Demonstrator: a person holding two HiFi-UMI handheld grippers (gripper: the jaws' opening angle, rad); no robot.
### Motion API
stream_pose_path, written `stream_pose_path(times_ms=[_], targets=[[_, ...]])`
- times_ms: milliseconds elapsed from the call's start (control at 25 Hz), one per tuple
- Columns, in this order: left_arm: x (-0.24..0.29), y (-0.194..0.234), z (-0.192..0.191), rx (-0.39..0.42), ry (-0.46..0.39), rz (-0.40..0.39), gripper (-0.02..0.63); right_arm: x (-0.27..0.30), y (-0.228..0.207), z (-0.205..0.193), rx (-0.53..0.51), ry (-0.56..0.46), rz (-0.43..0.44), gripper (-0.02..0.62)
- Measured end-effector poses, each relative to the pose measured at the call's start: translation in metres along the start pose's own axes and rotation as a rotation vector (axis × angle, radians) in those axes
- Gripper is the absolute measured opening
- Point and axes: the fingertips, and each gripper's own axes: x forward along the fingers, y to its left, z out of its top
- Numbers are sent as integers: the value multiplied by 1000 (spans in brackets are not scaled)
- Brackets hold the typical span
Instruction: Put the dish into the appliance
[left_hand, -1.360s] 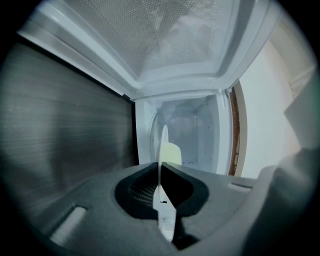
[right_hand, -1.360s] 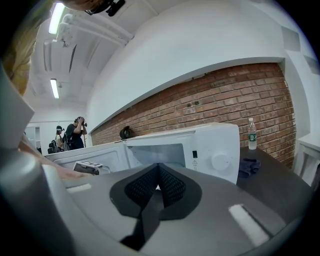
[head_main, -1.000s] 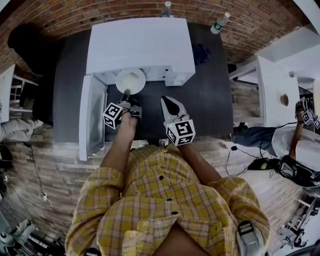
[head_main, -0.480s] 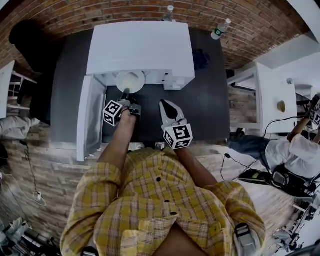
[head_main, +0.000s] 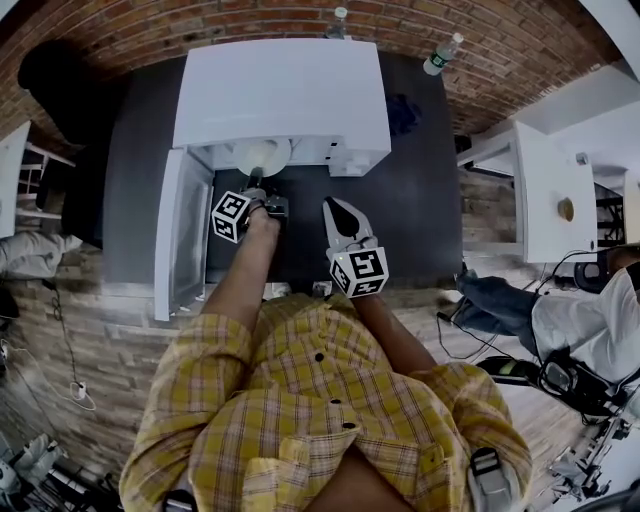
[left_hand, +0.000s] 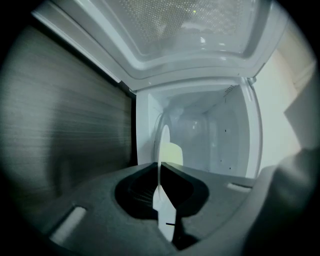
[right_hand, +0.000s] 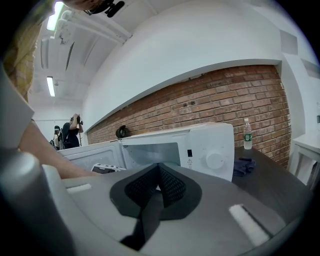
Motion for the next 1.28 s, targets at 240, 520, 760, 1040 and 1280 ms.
stream_pose_path(times_ms=[240,520,760,1040,1280], targets=[[8,-1,2,2,-15,1,11,-1,-2,-1,3,4,-4,5],[14,-1,5,-22,-43,-3,9,2,-2,-5,8,12,-4,5],[17,-3,4,-32,-57,0,10,3,-2,-3,4,11,4,5],[24,-3,5,-43,-59,9,12,5,-2,-5,6,16,12,5],[25,-3,7,-31,-57,4,15,7,-1,-7,5,19,21,5]])
